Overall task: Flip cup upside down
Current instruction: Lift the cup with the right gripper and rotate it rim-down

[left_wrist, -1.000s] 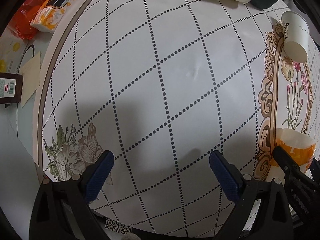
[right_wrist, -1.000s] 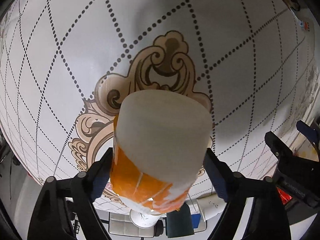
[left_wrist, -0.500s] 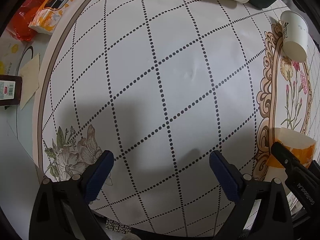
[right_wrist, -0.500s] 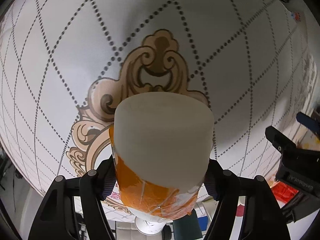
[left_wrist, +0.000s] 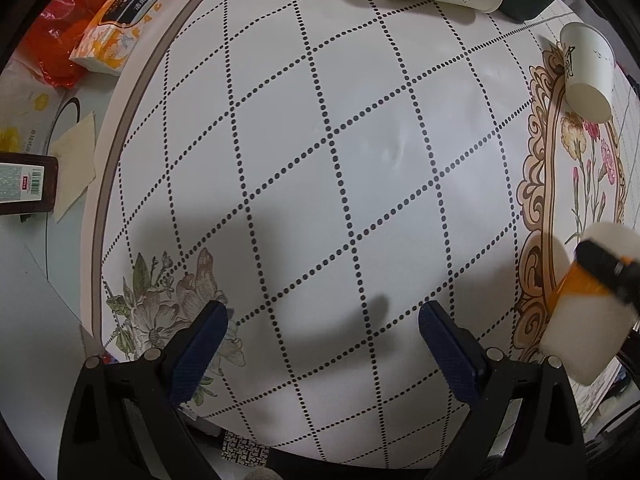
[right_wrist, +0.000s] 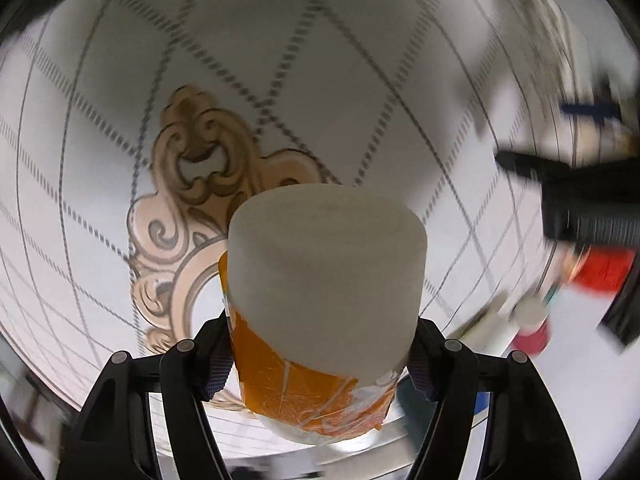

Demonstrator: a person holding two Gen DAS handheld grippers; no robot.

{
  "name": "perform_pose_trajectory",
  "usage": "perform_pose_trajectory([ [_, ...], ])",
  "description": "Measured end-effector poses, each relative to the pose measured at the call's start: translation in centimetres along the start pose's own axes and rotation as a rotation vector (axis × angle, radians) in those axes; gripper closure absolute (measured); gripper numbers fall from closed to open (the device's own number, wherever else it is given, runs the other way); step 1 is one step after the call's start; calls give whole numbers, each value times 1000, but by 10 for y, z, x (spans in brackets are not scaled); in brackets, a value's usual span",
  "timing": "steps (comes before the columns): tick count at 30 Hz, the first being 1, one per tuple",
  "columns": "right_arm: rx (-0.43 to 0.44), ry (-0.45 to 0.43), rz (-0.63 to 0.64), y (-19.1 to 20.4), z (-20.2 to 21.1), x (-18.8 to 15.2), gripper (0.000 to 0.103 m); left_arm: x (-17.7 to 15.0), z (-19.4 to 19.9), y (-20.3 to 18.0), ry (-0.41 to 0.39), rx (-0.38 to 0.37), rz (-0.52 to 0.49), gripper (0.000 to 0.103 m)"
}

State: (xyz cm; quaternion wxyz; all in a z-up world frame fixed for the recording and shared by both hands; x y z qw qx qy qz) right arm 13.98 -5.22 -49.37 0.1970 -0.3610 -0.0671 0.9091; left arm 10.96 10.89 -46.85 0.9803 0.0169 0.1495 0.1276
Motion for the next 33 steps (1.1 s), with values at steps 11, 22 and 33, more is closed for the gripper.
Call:
perform_pose_trajectory([
  [11, 478, 56, -574, -37, -23, -11, 30, -12, 11, -6, -14, 32, -54, 5],
  [22, 905, 108, -1012, -20, -54, -37, 30, 0, 24, -39, -37, 37, -119, 5],
  [33, 1196, 170, -1362, 0, -77, -59, 30, -5, 28, -52, -33, 38, -138, 5],
])
Point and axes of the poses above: each gripper's, at about its wrist camera, not at the fingertips, and z roughly against the way its jaws point, y to its left, x to its top, the point moved 6 cm from there along -z, roughly the way its jaws point, and after that the axes turned 12 degrees about y, right-handed, at the moved point
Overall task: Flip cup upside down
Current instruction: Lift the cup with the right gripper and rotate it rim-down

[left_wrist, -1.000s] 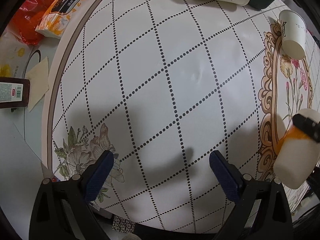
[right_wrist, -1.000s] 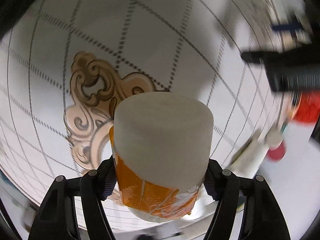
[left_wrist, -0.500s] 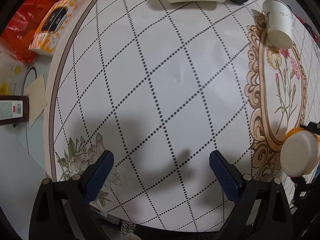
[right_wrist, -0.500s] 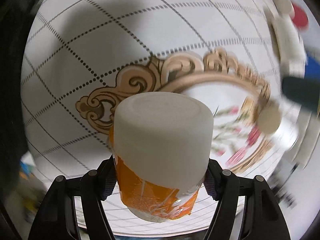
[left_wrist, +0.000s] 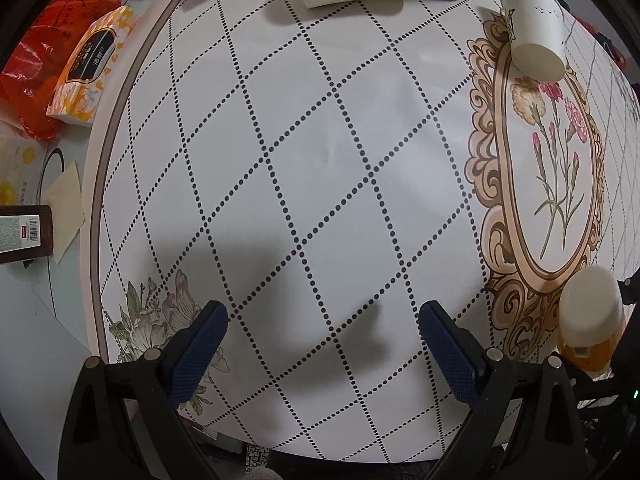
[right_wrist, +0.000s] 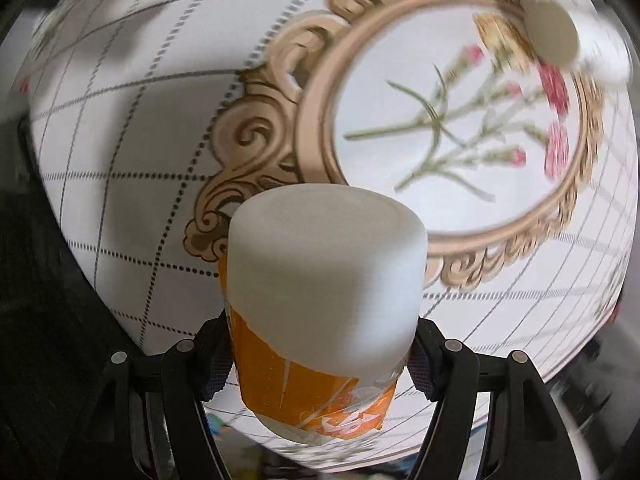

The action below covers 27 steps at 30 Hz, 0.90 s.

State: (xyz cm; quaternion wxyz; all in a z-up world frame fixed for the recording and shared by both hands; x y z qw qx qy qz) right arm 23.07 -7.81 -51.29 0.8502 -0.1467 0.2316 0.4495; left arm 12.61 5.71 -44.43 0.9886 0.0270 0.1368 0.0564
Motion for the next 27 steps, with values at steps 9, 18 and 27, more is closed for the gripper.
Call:
perform_pose_trajectory([
  [9, 175, 59, -184, -42, -18, -5, 29, -8, 2, -11, 3, 2, -6, 5],
  [18, 267, 118, -282, -75, -41, -13, 28, -9, -2, -13, 8, 1, -9, 5],
  [27, 331, 128, -303, -106, -47, -2, 15, -11, -5, -14, 12, -7, -14, 5],
])
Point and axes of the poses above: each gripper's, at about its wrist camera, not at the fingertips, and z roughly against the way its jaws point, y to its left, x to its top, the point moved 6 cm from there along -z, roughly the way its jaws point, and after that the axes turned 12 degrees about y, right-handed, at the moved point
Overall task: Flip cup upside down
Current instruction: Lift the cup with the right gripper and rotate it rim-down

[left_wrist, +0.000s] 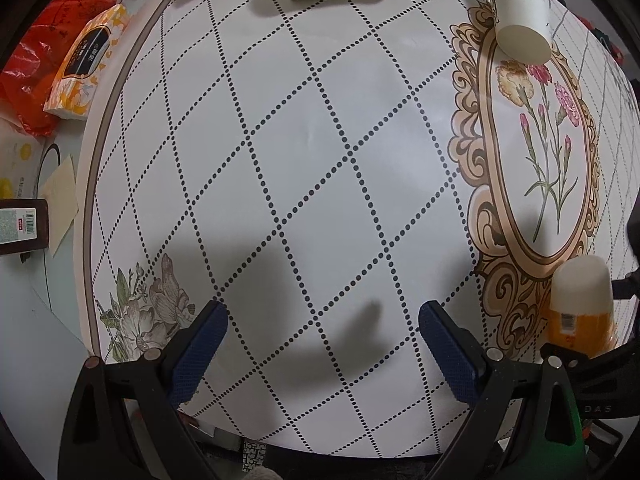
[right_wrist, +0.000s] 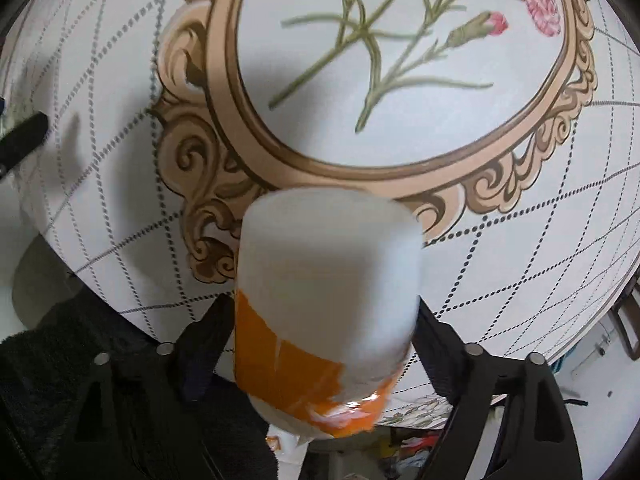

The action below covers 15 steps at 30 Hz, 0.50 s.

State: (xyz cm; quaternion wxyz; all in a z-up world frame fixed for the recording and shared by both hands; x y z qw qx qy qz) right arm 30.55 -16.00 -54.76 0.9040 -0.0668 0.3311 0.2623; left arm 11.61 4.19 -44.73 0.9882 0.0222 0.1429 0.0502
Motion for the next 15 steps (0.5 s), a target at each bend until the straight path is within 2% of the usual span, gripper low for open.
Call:
perform_pose_trajectory([
  [9, 14, -42, -46, -30, 19, 16, 15, 1, -11, -6, 24, -7, -17, 5],
  [12, 36, -39, -63, -38, 15, 24, 33, 1, -14, -7, 28, -2, -22, 5],
  [15, 29, -56, -68, -42, 16, 28, 33, 1, -16, -8, 31, 0, -22, 5],
])
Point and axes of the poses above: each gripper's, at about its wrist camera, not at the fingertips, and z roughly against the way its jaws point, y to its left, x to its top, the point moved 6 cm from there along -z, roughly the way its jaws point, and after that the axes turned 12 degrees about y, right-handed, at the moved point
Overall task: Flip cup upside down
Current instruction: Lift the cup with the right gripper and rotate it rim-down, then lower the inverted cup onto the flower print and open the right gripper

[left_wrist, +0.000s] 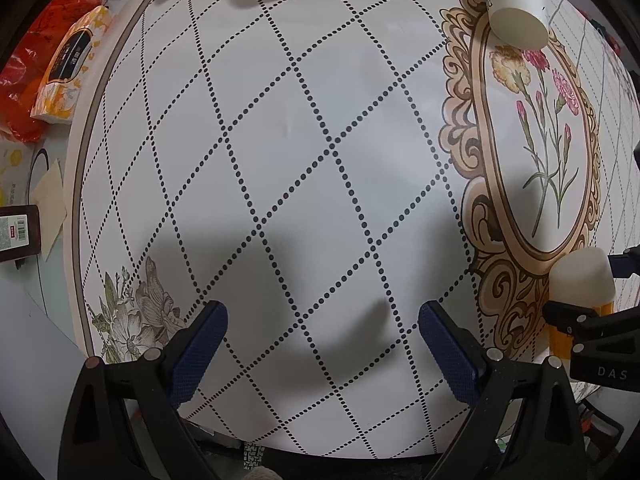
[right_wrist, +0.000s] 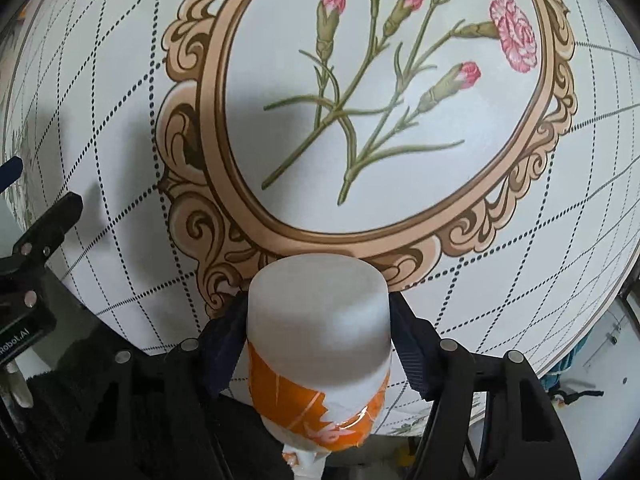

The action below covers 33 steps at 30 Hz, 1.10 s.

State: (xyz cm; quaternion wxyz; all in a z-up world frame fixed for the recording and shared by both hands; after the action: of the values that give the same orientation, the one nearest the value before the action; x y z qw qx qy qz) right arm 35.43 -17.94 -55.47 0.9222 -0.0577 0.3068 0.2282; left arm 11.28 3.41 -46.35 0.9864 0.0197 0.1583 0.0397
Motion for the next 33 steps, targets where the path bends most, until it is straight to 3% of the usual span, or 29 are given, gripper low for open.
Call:
perform_pose_trajectory([
  [5, 12, -37, -2, -6, 0, -5, 34, 1, 2, -3, -1, 0, -3, 5],
  [9, 57, -142, -48, -14, 8, -15, 34, 4, 7, -3, -4, 0, -8, 5],
  [12, 76, -284, -90, -32, 27, -36, 34, 6, 8, -4, 0, -2, -11, 5],
  [16, 74, -582, -170, -56, 60, -45, 34, 9, 8, -8, 11, -3, -19, 5],
  [22, 76, -924, -301, -65, 89, -52, 34, 17, 4, -19, 34, 11, -33, 5],
  [29, -19, -1055, -330, -27, 94, -51, 34, 11, -1, -23, 28, 47, -74, 5],
  [33, -31, -1051, -332, -21, 86, -66, 33, 8, -1, -29, 18, 43, -93, 5],
])
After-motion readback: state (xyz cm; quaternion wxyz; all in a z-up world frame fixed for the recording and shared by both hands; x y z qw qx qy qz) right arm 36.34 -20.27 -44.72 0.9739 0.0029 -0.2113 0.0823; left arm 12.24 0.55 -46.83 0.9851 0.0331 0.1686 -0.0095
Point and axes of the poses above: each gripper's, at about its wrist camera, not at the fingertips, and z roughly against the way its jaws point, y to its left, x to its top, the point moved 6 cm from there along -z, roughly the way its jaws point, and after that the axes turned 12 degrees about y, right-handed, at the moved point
